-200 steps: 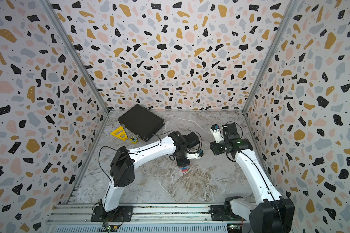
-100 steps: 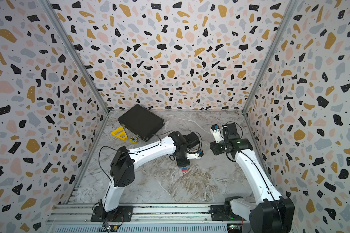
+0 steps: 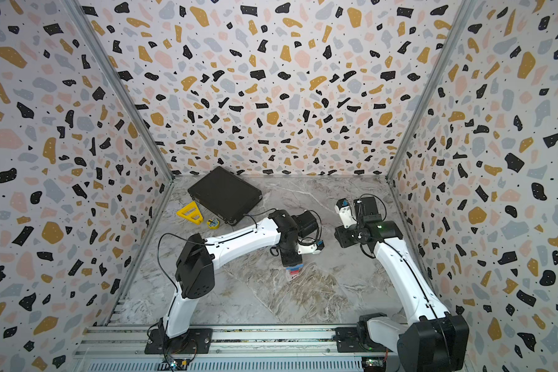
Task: Assemble an ice cream with lego
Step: Assemble the lego brick with the lego brick.
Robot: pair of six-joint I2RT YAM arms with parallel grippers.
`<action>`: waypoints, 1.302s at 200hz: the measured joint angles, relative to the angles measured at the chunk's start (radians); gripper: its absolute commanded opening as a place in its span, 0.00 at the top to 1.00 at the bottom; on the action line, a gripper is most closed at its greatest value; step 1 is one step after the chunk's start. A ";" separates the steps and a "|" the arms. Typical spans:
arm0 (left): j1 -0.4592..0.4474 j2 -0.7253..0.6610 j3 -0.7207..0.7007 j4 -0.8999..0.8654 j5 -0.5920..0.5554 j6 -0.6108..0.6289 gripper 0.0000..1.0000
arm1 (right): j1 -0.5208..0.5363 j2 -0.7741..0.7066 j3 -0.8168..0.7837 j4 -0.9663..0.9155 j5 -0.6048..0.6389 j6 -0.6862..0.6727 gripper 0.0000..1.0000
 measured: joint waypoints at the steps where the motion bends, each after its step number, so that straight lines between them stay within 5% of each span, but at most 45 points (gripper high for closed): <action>1: 0.000 0.000 0.000 0.000 0.000 0.000 0.81 | 0.000 0.000 0.000 0.000 0.000 0.000 0.55; 260: 0.001 0.000 0.014 0.002 0.005 0.000 0.81 | 0.000 0.000 0.000 0.000 -0.005 0.000 0.55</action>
